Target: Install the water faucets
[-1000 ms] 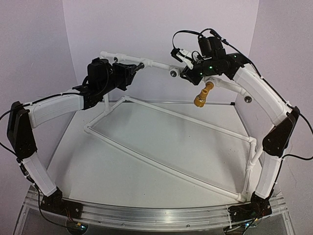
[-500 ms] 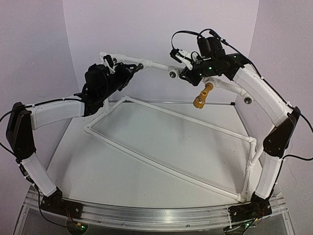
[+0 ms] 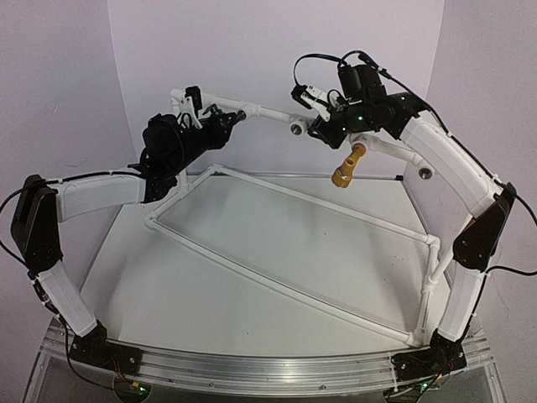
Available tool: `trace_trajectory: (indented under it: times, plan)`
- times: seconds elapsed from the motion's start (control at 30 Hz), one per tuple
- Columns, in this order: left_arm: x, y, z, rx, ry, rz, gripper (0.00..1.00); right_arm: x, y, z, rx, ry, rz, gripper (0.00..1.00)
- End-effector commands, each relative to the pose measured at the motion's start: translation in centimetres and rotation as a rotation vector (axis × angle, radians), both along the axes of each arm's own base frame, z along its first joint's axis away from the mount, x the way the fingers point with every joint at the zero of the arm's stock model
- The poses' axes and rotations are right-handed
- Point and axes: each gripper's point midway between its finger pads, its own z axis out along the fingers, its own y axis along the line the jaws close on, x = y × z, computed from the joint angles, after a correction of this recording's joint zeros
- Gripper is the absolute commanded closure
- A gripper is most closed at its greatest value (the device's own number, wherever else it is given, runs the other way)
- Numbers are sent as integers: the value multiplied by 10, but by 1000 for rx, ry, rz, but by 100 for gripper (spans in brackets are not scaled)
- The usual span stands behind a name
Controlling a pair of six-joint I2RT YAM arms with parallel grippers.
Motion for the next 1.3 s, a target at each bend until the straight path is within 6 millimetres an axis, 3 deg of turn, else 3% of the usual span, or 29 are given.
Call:
trace_trajectory:
  times: [0.0, 0.23, 0.43, 0.67, 0.83, 1.0, 1.27]
  plan:
    - [-25, -34, 10, 386, -580, -15, 100, -25, 57, -56, 161, 250, 20, 100]
    - [-33, -38, -11, 670, -916, -23, 100, -25, 56, -57, 150, 245, 20, 100]
    - [-30, -25, -24, 833, -1089, -79, 100, -25, 53, -56, 141, 238, 20, 100]
    - [-29, -14, -21, 868, -1083, -118, 98, -23, 49, -56, 144, 238, 6, 100]
    - [-29, -7, -18, 846, -1030, -90, 79, -18, 44, -54, 157, 238, -12, 100]
    - [-34, 0, -17, 831, -983, -84, 66, -15, 42, -54, 162, 237, -22, 100]
    - [-47, 13, -17, 825, -908, -70, 28, -11, 39, -53, 165, 230, -36, 100]
